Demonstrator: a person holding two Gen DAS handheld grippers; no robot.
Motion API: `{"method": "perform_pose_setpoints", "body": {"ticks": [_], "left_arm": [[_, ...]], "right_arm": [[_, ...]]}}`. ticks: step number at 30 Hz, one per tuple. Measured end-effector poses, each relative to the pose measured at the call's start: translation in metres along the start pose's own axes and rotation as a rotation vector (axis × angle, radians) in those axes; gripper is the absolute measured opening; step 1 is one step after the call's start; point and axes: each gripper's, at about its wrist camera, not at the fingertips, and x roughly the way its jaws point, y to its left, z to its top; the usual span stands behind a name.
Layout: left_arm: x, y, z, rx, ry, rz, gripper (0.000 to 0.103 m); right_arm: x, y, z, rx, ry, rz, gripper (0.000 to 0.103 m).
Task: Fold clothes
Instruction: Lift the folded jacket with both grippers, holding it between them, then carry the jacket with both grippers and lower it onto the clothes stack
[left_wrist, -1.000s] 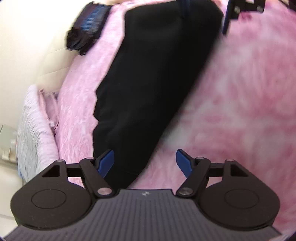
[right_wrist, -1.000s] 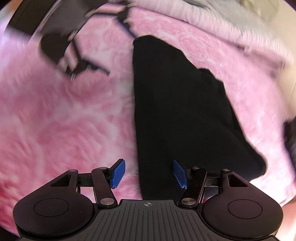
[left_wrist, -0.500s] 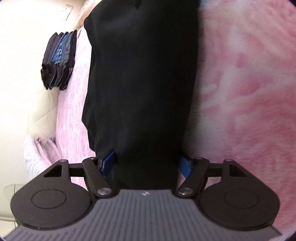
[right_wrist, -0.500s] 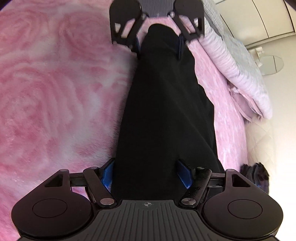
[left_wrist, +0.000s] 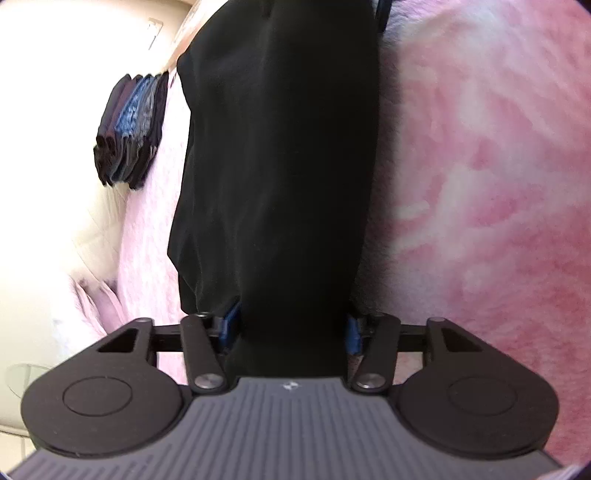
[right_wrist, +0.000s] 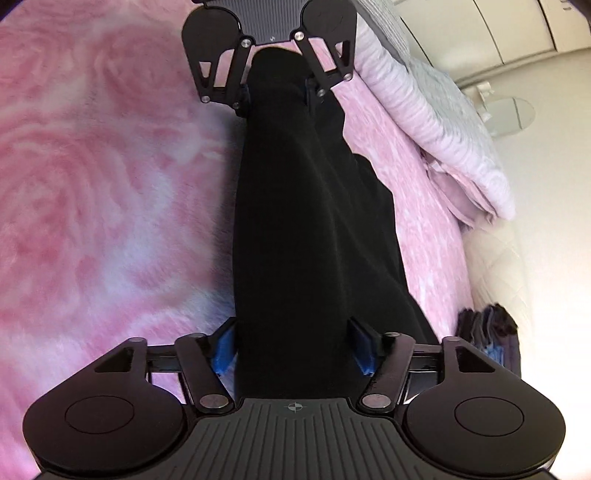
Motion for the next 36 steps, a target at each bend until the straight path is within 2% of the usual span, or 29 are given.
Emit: {"method": "perform_pose_setpoints", "body": {"ticks": [3, 5, 6, 9, 10, 11, 12, 14, 17, 23, 28, 36], "left_arm": [[0.004, -0.008, 0.003, 0.103, -0.018, 0.045, 0.071], [0.009, -0.002, 0.005, 0.107, -0.016, 0.032, 0.076], [0.013, 0.003, 0.005, 0.086, -0.008, 0.011, 0.074], [0.014, 0.015, 0.007, 0.017, 0.023, -0.077, 0.044], [0.012, 0.017, 0.008, 0.012, 0.029, -0.093, 0.038], [0.009, 0.02, 0.01, -0.001, 0.034, -0.101, 0.037], [0.005, 0.026, 0.012, -0.026, 0.041, -0.108, 0.034], [-0.005, 0.041, 0.016, -0.071, 0.049, -0.105, 0.033], [-0.027, 0.067, 0.023, -0.124, 0.048, -0.107, 0.032], [-0.075, 0.112, 0.045, -0.165, 0.053, -0.166, 0.032], [-0.116, 0.144, 0.061, -0.216, 0.085, -0.215, 0.032], [-0.177, 0.188, 0.08, -0.251, 0.138, -0.248, 0.032]], "right_arm": [[0.018, 0.001, 0.003, -0.018, 0.012, -0.028, 0.075], [0.029, -0.004, 0.004, -0.024, 0.011, -0.037, 0.078], [0.035, -0.006, 0.004, -0.027, 0.011, -0.042, 0.078], [0.036, -0.018, 0.0, -0.037, -0.008, 0.001, 0.077], [0.033, -0.021, -0.003, -0.049, -0.017, 0.01, 0.068], [0.03, -0.025, -0.006, -0.053, -0.026, 0.024, 0.057], [0.027, -0.029, -0.008, -0.054, -0.036, 0.041, 0.054], [0.019, -0.045, -0.012, -0.024, -0.056, 0.087, 0.046], [0.001, -0.076, -0.016, -0.013, -0.083, 0.114, 0.042], [-0.056, -0.132, -0.017, -0.082, -0.118, 0.144, 0.04], [-0.108, -0.164, -0.013, -0.107, -0.123, 0.183, 0.039], [-0.173, -0.208, -0.007, -0.104, -0.16, 0.263, 0.039]]}}
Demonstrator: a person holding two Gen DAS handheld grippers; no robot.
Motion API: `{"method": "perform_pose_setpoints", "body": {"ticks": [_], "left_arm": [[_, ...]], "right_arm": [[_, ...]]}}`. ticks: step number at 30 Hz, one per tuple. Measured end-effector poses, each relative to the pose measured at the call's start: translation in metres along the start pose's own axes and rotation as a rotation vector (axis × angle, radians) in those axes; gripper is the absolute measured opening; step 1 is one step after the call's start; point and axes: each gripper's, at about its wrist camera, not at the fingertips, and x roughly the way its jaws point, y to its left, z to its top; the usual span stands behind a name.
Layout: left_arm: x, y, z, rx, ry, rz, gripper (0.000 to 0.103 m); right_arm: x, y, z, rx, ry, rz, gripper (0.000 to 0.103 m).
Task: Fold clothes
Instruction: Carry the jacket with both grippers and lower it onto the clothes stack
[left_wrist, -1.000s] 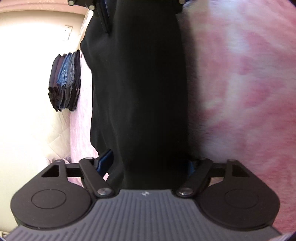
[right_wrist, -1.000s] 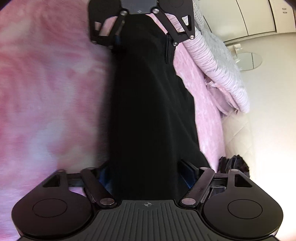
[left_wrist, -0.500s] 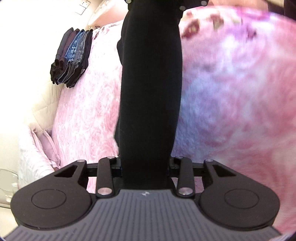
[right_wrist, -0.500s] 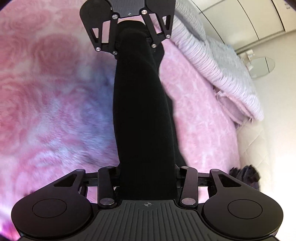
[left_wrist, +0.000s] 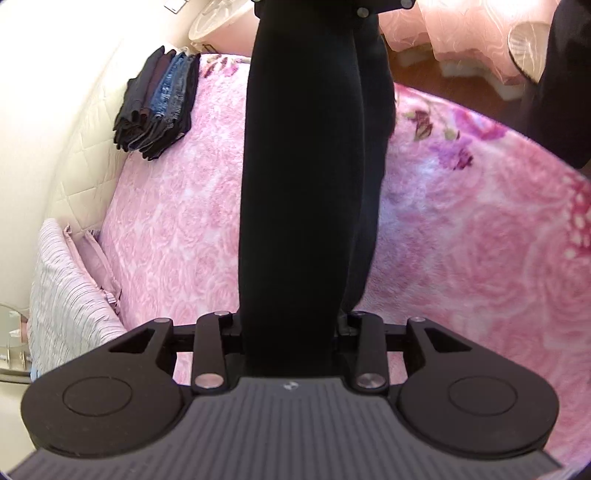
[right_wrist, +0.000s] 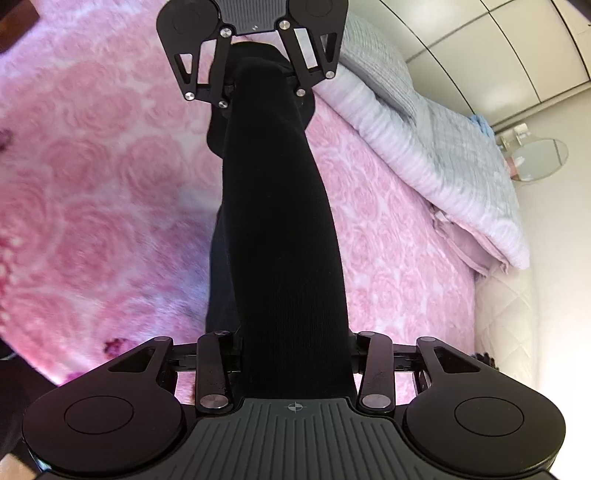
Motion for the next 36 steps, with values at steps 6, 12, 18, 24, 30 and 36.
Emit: {"method": "perform_pose_setpoints", "body": {"ticks": [6, 12, 18, 24, 30, 36], "left_arm": [[-0.045, 0.019, 0.018, -0.015, 0.01, 0.053, 0.032], [-0.068, 0.044, 0.039, -0.011, -0.009, 0.091, 0.032], [-0.071, 0.064, 0.077, 0.011, -0.032, 0.121, 0.032], [-0.055, 0.095, 0.136, 0.038, -0.047, 0.144, 0.032], [-0.014, 0.137, 0.216, 0.017, -0.034, 0.159, 0.032], [0.039, 0.19, 0.311, -0.048, 0.003, 0.158, 0.032]], "right_arm": [[-0.045, -0.019, 0.005, -0.015, -0.03, -0.044, 0.039], [-0.076, -0.042, -0.001, -0.011, -0.046, -0.091, 0.039], [-0.099, -0.064, -0.026, -0.02, -0.032, -0.152, 0.039], [-0.114, -0.096, -0.076, -0.006, -0.022, -0.189, 0.039], [-0.111, -0.149, -0.154, -0.022, -0.039, -0.209, 0.039], [-0.11, -0.229, -0.237, -0.08, -0.062, -0.202, 0.039]]}}
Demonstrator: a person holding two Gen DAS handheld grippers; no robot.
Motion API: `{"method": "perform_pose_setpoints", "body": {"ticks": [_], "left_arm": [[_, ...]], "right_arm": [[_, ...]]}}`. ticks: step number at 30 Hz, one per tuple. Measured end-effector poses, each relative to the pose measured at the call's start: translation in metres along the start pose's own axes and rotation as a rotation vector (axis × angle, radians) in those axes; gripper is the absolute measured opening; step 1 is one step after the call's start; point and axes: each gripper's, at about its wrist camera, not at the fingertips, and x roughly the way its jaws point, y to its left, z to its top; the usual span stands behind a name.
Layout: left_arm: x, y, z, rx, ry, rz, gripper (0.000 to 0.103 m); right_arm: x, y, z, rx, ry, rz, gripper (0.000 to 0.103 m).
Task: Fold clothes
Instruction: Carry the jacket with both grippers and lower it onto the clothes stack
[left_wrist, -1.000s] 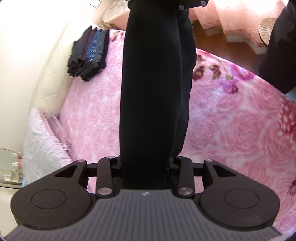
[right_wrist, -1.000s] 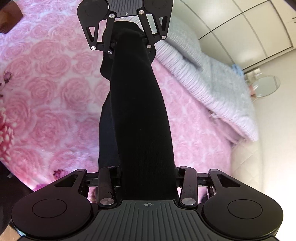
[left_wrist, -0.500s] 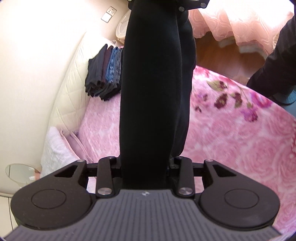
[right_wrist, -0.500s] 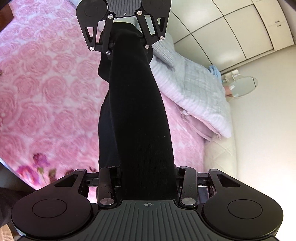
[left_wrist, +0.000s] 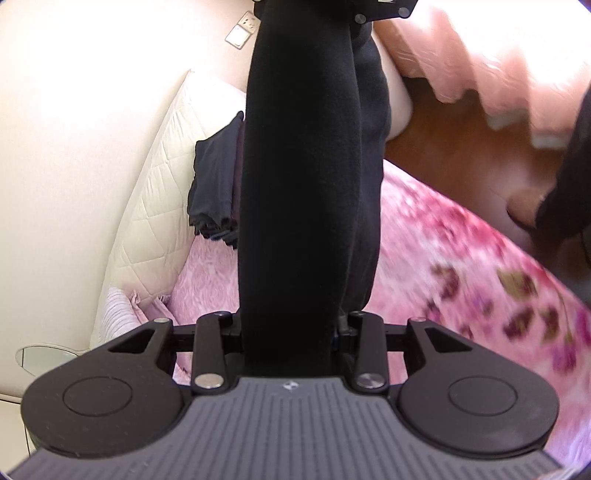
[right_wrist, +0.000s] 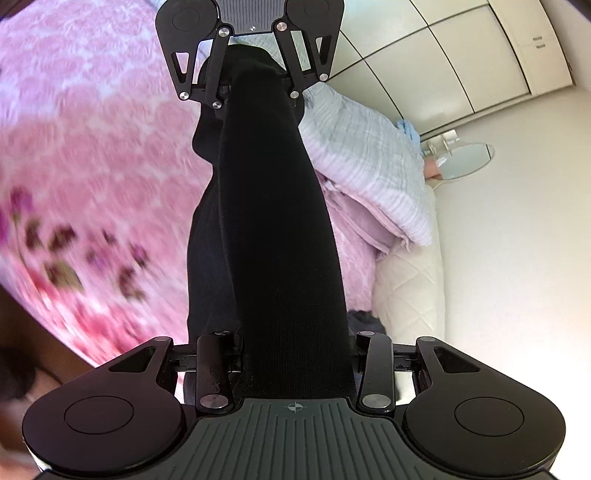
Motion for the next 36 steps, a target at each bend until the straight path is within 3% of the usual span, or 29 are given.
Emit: {"method": "perform_pose_setpoints", "body": {"ticks": [4, 10, 22, 26, 32, 36], "left_arm": [[0.033, 0.026, 0.05, -0.022, 0.023, 0.008, 0.032], [0.075, 0.065, 0.094, 0.008, 0.03, 0.025, 0.032], [0.164, 0.168, 0.139, 0.099, -0.053, 0.121, 0.033], [0.211, 0.22, 0.157, 0.086, -0.028, 0.16, 0.033], [0.303, 0.304, 0.186, -0.02, 0.09, 0.27, 0.033], [0.371, 0.314, 0.194, -0.074, 0.144, 0.342, 0.033]], "right_arm": [[0.009, -0.047, -0.054, -0.01, -0.013, 0.009, 0.039], [0.033, -0.096, -0.11, 0.005, -0.028, -0.004, 0.039], [0.086, -0.202, -0.161, 0.05, 0.034, -0.109, 0.039], [0.128, -0.255, -0.186, 0.036, 0.02, -0.134, 0.039], [0.218, -0.349, -0.231, -0.036, -0.063, -0.181, 0.039], [0.281, -0.385, -0.261, -0.094, -0.125, -0.274, 0.04]]}}
